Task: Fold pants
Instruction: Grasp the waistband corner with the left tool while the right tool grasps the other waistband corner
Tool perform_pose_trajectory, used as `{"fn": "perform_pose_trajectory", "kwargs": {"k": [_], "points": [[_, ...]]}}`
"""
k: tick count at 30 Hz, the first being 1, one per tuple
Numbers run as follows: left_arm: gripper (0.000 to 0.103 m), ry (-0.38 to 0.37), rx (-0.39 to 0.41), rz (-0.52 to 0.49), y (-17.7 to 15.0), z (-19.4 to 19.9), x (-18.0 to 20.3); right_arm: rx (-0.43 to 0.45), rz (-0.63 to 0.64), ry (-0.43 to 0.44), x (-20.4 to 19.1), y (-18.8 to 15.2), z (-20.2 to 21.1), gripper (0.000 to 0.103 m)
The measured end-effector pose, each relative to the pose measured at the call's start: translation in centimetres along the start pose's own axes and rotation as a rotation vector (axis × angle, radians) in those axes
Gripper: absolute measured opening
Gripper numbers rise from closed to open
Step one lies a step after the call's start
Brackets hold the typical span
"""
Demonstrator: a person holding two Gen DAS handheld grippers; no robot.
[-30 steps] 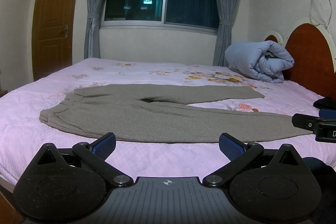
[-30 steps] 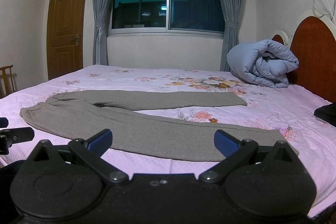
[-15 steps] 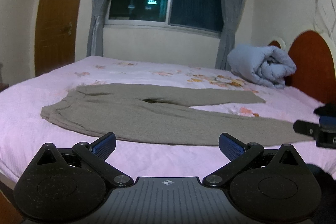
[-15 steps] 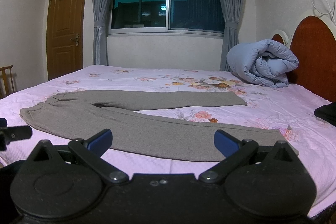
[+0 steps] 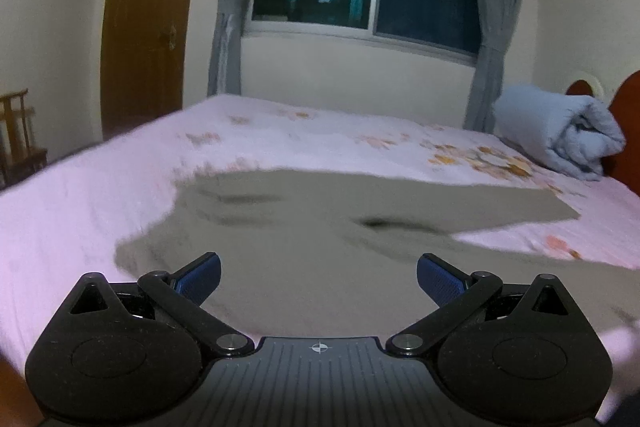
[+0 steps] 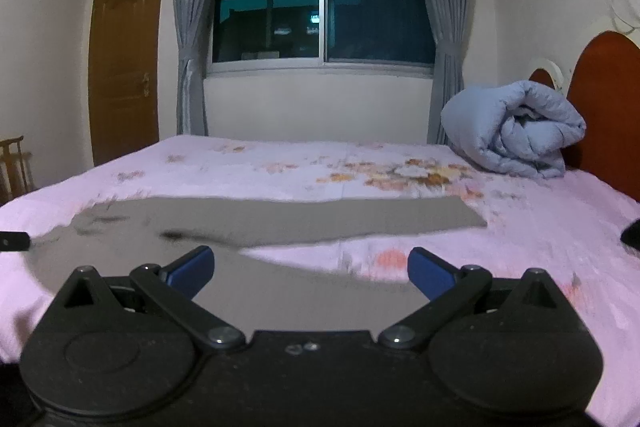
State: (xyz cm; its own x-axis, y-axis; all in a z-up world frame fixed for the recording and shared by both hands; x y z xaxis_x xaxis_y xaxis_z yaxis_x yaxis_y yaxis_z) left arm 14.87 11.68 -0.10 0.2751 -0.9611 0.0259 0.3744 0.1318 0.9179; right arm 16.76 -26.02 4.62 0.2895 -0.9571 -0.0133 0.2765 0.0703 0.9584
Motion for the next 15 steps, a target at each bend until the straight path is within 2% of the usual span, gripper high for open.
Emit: {"fn": "perform_pose_trajectory", "kwargs": {"k": [5,8,15], "points": [[0.103,0.067,0.004,-0.022,5.0,-7.0,-3.9,0.018,0.011,0.006,0.9,3.9,-4.4,0.097],[0.103,0.095,-0.028,-0.019,7.4,-12.0,-6.3,0.009,0.025,0.012,1.1,5.4,-7.8,0.097],[0.103,0.109,-0.11,-0.053,9.7,-23.6,-9.5,-0.06,0.104,0.023,0.9,6.3,-17.5,0.097]]}}
Point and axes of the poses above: each gripper's, at about its wrist camera, not at the fingertips, and z roughly against the way its jaws point, x to its right, y to its top, the point moved 3 cm from there along -z, roughly the way its jaws point, and after that the axes turned 7 degrees about y, right-handed, at the moved point
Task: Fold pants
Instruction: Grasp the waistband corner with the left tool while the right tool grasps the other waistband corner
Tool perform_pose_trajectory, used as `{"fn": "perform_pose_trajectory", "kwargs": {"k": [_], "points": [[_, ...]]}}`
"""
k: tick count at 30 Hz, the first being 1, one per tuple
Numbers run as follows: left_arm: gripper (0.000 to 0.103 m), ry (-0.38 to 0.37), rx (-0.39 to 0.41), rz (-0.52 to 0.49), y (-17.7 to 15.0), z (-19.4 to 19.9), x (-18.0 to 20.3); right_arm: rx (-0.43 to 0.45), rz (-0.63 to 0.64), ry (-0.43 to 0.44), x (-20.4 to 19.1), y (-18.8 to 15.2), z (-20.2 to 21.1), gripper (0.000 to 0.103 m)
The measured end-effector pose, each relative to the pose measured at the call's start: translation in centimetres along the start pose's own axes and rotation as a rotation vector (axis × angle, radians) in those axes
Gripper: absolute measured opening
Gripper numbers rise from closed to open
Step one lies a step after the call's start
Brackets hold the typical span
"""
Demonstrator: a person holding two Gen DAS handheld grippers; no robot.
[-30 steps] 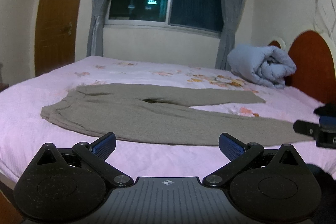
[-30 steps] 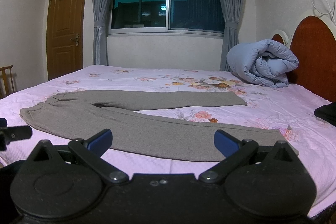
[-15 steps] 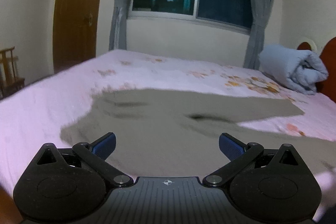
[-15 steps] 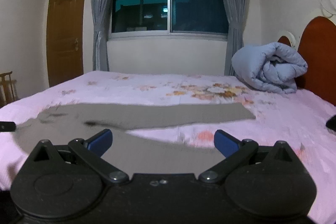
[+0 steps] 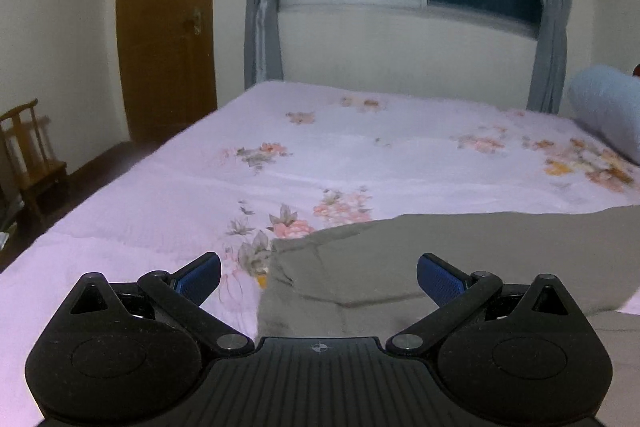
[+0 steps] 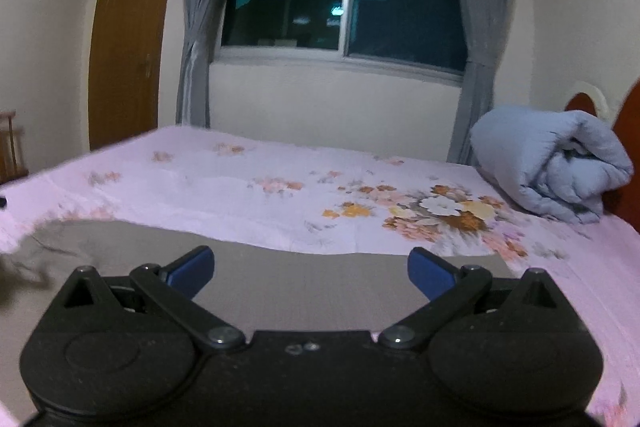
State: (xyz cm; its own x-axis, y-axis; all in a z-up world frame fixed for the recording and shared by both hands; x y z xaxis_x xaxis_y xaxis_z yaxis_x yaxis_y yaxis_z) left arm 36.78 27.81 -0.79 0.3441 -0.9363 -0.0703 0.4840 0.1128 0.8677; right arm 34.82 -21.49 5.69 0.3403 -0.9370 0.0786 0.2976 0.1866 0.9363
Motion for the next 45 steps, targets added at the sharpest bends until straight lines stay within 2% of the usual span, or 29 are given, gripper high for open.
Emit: {"fn": "perform_pose_trajectory", "kwargs": {"k": [2,7,12,16,19,21,23,24,25,26,27,28,34,43,45], "points": [[0.103,0.009,-0.012,-0.004,0.1,-2.6,-0.2,-0.022,0.037,0.0,-0.2,-0.6,-3.4,0.097],[0.103,0.029,-0.062,0.011,-0.3,-9.1,-0.2,-0.058,-0.105,0.027,0.9,-0.4,-10.2,0.097],[0.103,0.025,-0.114,0.064,-0.4,-14.7,-0.6,-0.111,-0.072,0.076,-0.6,-0.4,-16.0,0.097],[0.103,0.013,-0.147,0.094,-0.5,-17.9,-1.5,-0.138,-0.046,0.1,-1.6,-0.2,-19.8,0.097],[0.103,-0.028,-0.187,0.136,-0.4,-19.6,-1.6,-0.175,-0.062,0.114,-1.5,0.1,-22.8,0.097],[0.101,-0.051,-0.204,0.125,-0.4,-20.3,-0.9,-0.209,-0.054,0.128,-1.6,0.0,-24.4,0.097],[0.067,-0.096,-0.229,0.087,-0.5,-20.9,0.4,-0.233,-0.045,0.147,-1.7,-0.2,-25.6,0.096],[0.066,-0.085,-0.233,0.064,-0.7,-21.0,0.7,-0.245,-0.036,0.154,-1.7,-0.2,-26.2,0.096],[0.054,-0.094,-0.229,0.049,-0.7,-21.0,1.0,-0.256,-0.023,0.167,-1.8,-0.3,-26.5,0.094],[0.047,-0.127,-0.228,0.06,-0.7,-20.9,1.0,-0.265,-0.012,0.182,-1.9,-0.4,-26.8,0.093],[0.045,-0.141,-0.227,0.073,-0.7,-20.8,0.7,-0.277,-0.002,0.192,-1.9,-0.4,-27.1,0.093],[0.034,-0.167,-0.221,0.088,-0.6,-20.6,0.5,-0.289,0.005,0.203,-2.0,-0.5,-27.5,0.092],[0.03,-0.207,-0.148,0.123,1.1,-18.1,-0.2,-0.382,0.033,0.267,-1.7,-1.8,-29.2,0.069],[0.03,-0.229,-0.159,0.117,1.9,-17.8,-0.7,-0.433,0.095,0.319,-1.4,-2.8,-31.1,0.072],[0.03,-0.227,-0.162,0.119,1.8,-18.0,-0.7,-0.437,0.103,0.344,-1.4,-2.9,-31.3,0.066]]}}
Point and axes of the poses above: each gripper's, at about its wrist camera, not at the fingertips, and z roughly against the way its jaws point, x to its right, y to its top, the point moved 3 cm from there along -z, roughly the way its jaws point, and after that the axes turned 7 degrees about y, right-handed, at the moved point
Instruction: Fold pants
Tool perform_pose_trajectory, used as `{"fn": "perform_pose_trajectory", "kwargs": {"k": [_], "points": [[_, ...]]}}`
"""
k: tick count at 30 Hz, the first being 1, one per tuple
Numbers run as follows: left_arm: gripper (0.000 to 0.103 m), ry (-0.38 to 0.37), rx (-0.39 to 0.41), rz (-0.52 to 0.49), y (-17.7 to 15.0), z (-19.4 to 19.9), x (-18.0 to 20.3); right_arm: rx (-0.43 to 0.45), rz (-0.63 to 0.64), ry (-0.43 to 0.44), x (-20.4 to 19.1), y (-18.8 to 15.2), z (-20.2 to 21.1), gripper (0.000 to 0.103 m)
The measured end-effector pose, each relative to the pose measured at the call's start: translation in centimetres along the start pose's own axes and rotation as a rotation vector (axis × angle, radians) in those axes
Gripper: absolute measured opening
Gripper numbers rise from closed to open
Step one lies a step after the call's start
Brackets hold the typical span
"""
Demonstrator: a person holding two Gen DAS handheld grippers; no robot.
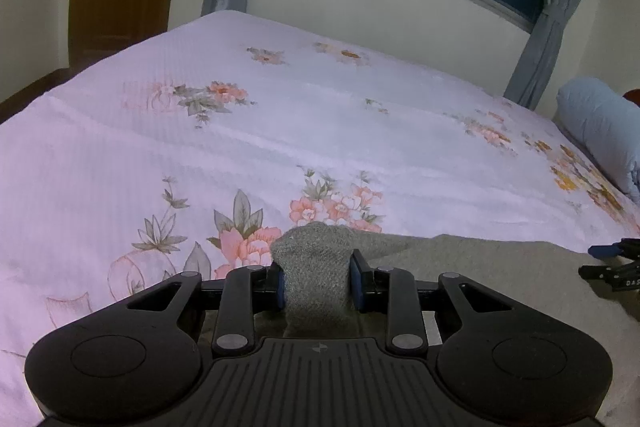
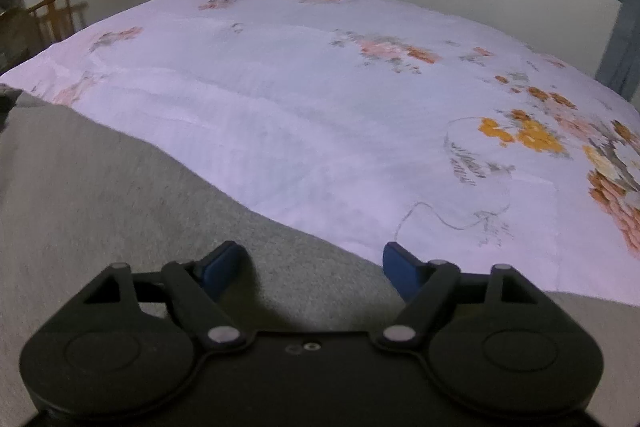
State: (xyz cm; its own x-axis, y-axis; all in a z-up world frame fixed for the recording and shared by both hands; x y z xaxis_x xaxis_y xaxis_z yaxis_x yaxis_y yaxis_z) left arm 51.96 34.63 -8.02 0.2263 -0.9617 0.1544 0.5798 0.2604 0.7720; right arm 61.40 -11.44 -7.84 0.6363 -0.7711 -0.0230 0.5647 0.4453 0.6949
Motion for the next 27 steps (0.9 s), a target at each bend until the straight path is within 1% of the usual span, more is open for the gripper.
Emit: {"fn": "perform_pose_trajectory", "kwargs": {"k": [1,2,4,5,6,10,13,17,21,27], "points": [[0.03,0.001,-0.002,-0.002,0.0,-0.1,0.0,-0.004,0.003,0.027,0.0,0.0,-0.1,0.052],[0.03,0.003,-0.003,-0.003,-0.1,-0.1,0.1,-0.003,0.016,0.036,-0.1,0.1,0.0,0.033],[0.03,0.003,-0.003,0.003,-0.1,-0.2,0.0,-0.005,0.037,0.033,-0.4,0.3,0.1,0.012],[0.03,0.002,-0.002,0.004,-0.1,-0.1,0.0,-0.008,0.05,0.027,-0.5,0.4,0.2,0.004],[0.03,0.002,0.0,0.005,-0.1,0.0,0.0,-0.005,0.061,0.026,-0.5,0.4,0.4,0.0],[0.03,-0.02,0.019,0.011,0.1,0.6,-0.2,0.031,0.068,0.039,-0.6,0.6,2.6,0.0],[0.03,-0.031,0.036,0.011,0.3,1.2,-0.4,0.064,0.099,0.037,-1.3,0.7,4.6,0.0],[0.03,-0.058,0.07,0.039,0.4,3.0,-0.6,0.096,0.114,0.039,-2.0,0.4,7.4,0.0],[0.03,-0.099,0.12,0.065,0.0,6.2,-0.9,0.122,0.137,0.038,-3.4,-0.9,10.5,0.0],[0.03,-0.182,0.172,0.019,-2.0,12.4,-1.0,0.158,0.167,0.019,-6.7,-4.2,17.3,0.0]]}}
Point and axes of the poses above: each gripper's, at about its wrist camera, not at the fingertips, and z roughly against the way its jaws point, x to its right, y to its top, the point moved 3 cm from there along -z, roughly the way its jaws point, and after that the axes turned 7 degrees about y, right-handed, at the moved point
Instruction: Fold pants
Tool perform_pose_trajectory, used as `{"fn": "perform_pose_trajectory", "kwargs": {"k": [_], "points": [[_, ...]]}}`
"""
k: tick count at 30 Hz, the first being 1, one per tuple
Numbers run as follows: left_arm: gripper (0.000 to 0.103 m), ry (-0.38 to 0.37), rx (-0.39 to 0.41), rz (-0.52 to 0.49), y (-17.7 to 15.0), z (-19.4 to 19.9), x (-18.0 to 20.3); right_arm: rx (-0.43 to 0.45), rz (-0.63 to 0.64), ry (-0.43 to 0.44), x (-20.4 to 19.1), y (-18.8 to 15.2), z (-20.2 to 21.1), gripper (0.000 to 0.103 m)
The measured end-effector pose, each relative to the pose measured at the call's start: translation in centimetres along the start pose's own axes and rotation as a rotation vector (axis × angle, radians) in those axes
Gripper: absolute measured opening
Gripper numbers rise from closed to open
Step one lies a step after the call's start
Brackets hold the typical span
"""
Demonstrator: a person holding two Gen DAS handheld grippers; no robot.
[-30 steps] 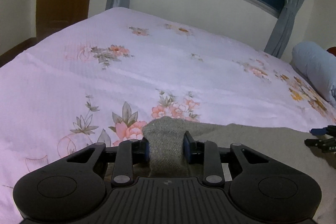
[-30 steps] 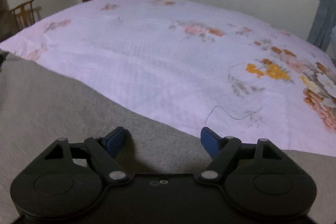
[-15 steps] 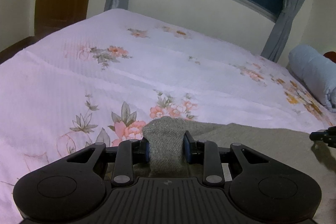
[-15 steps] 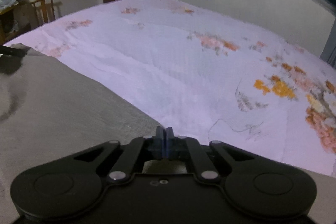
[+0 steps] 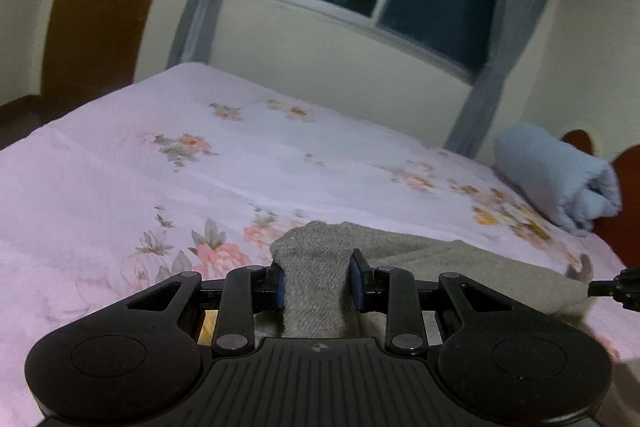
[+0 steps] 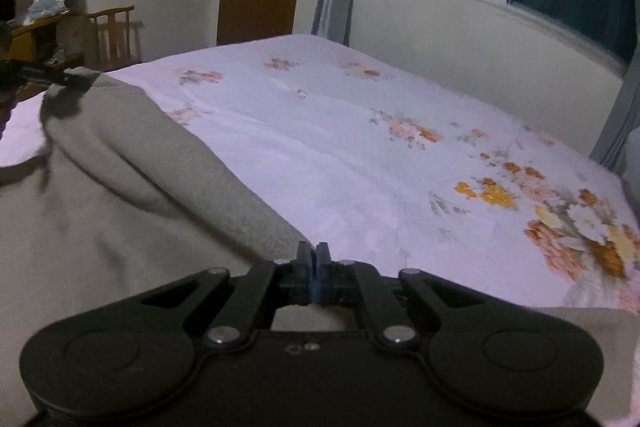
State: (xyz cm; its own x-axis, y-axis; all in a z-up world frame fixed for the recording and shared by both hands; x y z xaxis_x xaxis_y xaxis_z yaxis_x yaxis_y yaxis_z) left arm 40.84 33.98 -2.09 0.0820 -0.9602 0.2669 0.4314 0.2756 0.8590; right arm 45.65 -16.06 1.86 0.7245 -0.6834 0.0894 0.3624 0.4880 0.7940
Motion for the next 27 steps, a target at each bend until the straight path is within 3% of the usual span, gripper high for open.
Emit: {"fn": "perform_pose_trajectory", "kwargs": {"k": [4,6,8,9,13,18,20,27], "points": [[0.032,-0.072,0.023,-0.053,-2.0,4.9,0.3,0.004,0.0,-0.025,-4.1,-2.4,5.7,0.0],[0.044,-0.089,0.009,-0.037,-3.8,7.3,-0.4,0.007,-0.005,-0.038,-6.4,-4.1,7.9,0.0],[0.084,-0.041,-0.022,0.009,-5.9,9.5,-1.7,0.001,0.015,-0.077,-9.2,-6.5,10.0,0.0],[0.086,-0.005,-0.023,0.049,-7.3,11.1,-2.5,-0.008,0.005,-0.082,-10.1,-7.6,10.5,0.0],[0.085,0.066,-0.063,0.206,-11.2,15.6,-4.0,0.003,-0.104,-0.109,-11.6,-10.7,12.4,0.0],[0.083,0.04,-0.102,0.336,-12.7,17.5,-2.2,0.045,-0.19,-0.165,-10.6,-10.2,12.9,0.003],[0.077,0.063,-0.126,0.358,-13.2,17.5,-1.2,0.067,-0.201,-0.186,-10.8,-10.2,13.3,0.009],[0.067,0.2,-0.17,0.386,-15.4,18.2,0.2,0.082,-0.256,-0.218,-9.4,-11.6,12.1,0.009]]}}
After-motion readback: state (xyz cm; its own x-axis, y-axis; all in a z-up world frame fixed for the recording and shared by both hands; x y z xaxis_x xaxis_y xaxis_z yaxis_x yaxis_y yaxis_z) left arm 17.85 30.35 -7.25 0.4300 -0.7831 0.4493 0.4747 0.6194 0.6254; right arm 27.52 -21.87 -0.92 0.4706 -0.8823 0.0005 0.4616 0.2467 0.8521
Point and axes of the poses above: each gripper's, at about its wrist camera, not at the fingertips, and z roughly against the way its jaws point, x to its right, y to its top, the point moved 3 cm from there along -z, roughly the way its jaws point, and after that the axes turned 7 degrees about y, right-handed, at the moved point
